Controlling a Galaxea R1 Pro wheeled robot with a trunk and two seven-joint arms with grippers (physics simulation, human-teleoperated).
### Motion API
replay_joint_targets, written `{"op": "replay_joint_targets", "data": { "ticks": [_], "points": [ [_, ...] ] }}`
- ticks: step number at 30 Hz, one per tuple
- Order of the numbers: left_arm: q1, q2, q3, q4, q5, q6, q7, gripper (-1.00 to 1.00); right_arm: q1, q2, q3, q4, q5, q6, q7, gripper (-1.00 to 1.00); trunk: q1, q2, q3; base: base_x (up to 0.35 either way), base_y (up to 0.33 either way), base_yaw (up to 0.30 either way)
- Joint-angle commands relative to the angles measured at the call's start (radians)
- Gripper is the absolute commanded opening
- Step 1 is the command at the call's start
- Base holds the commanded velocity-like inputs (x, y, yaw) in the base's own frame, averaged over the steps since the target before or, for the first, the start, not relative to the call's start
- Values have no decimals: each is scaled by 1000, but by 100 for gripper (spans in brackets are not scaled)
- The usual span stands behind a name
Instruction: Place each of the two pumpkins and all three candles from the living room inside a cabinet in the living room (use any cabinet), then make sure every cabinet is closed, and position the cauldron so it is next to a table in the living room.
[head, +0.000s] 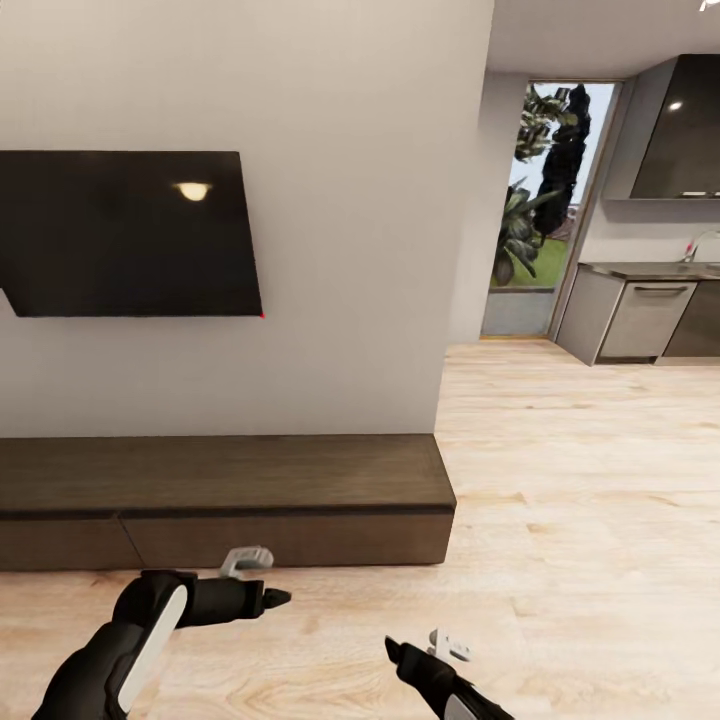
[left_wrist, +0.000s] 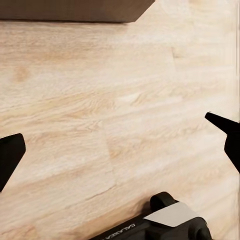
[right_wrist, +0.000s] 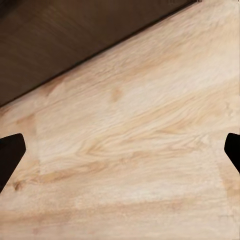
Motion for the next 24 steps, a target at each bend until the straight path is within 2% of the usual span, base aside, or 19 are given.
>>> {"op": "replay_joint_targets", "data": {
  "ticks": [1,6,12,14,18,24],
  "points": [
    [-1,0,0,-3,0,5,-4,100,-1,0,8,0,-19,-9,5,100,0,-1,-1,0,0,0],
    [-1,1,2,-8,3,6,-7,100,-1,0,9,-2,-35,-35,7,100,0,-1,-1,0,0,0],
    [-1,0,8,-11,8,7,-8,100,-1,-1,8,-4,-47,-42,13,100,23,-43,-20,0,0,0],
    [-1,2,10,-13,22,7,-8,100,-1,-1,11,-4,-65,-45,12,100,31,-57,-26,0,0,0],
    [-1,4,10,-13,55,7,-8,100,-1,0,13,-4,-75,-47,9,100,46,-85,-39,0,0,0],
    [-1,5,10,-13,65,7,-8,100,-1,-2,4,-4,-96,-53,9,100,69,-127,-57,0,0,0]
  ]
}}
